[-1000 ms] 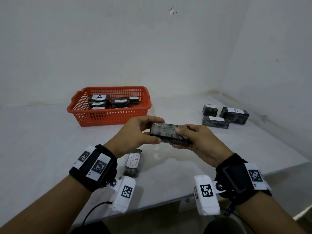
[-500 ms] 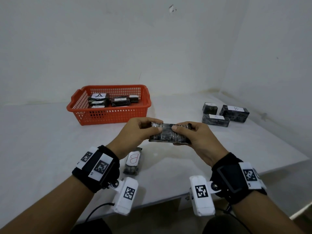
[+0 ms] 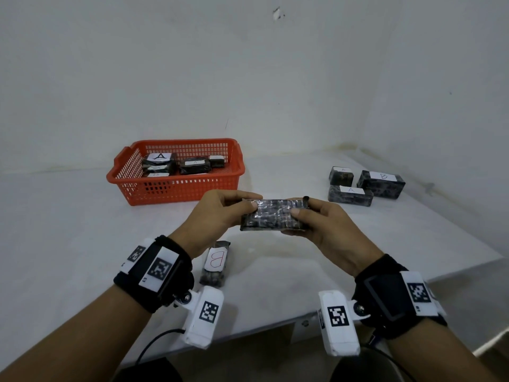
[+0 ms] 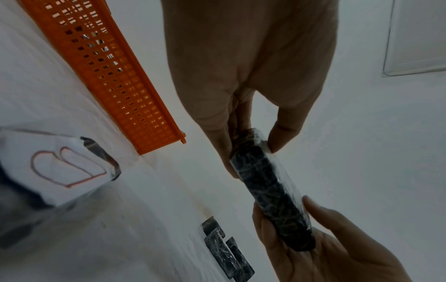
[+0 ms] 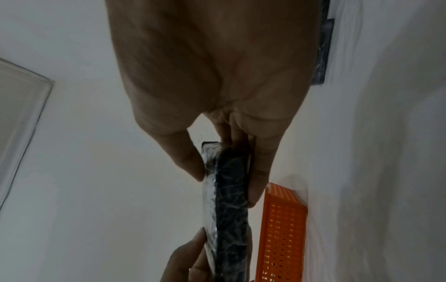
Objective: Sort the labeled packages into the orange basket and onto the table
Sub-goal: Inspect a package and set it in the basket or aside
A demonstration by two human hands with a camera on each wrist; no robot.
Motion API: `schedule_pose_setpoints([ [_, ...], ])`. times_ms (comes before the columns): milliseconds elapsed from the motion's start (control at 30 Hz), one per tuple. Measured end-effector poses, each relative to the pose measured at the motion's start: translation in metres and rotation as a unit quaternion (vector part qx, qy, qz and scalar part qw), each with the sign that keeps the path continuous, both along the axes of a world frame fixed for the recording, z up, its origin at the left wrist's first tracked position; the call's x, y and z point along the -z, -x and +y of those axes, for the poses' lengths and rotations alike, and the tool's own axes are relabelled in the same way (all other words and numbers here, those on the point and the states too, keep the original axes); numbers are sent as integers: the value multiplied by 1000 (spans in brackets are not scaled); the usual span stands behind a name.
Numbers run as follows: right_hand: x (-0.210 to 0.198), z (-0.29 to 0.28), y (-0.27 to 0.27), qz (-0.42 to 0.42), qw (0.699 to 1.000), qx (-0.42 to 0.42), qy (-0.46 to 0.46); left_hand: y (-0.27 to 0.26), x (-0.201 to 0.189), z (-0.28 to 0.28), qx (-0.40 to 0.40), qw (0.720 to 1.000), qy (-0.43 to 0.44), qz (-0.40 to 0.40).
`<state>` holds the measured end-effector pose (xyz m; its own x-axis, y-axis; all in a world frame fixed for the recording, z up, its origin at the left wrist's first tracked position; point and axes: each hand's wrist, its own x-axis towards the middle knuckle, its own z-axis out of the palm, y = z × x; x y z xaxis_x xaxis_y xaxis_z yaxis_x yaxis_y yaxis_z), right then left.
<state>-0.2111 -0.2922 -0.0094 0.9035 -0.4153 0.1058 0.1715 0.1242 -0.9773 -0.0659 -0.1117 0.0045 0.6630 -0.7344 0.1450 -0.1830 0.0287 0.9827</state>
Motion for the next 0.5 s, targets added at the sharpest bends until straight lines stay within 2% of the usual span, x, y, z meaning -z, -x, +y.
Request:
schedule_pose_setpoints([
  [133, 2, -4, 3, -1, 999, 20, 25, 1, 0, 1, 34, 999, -18, 6],
  [267, 0, -7, 4, -11, 997, 21, 75, 2, -2, 3, 19, 993, -55, -106],
  [367, -5, -8, 7, -36, 998, -18, 56, -4, -2, 1, 28, 976, -114, -184],
  [500, -11, -7, 8, -51, 995, -42, 70, -6, -3, 0, 25, 976, -112, -187],
])
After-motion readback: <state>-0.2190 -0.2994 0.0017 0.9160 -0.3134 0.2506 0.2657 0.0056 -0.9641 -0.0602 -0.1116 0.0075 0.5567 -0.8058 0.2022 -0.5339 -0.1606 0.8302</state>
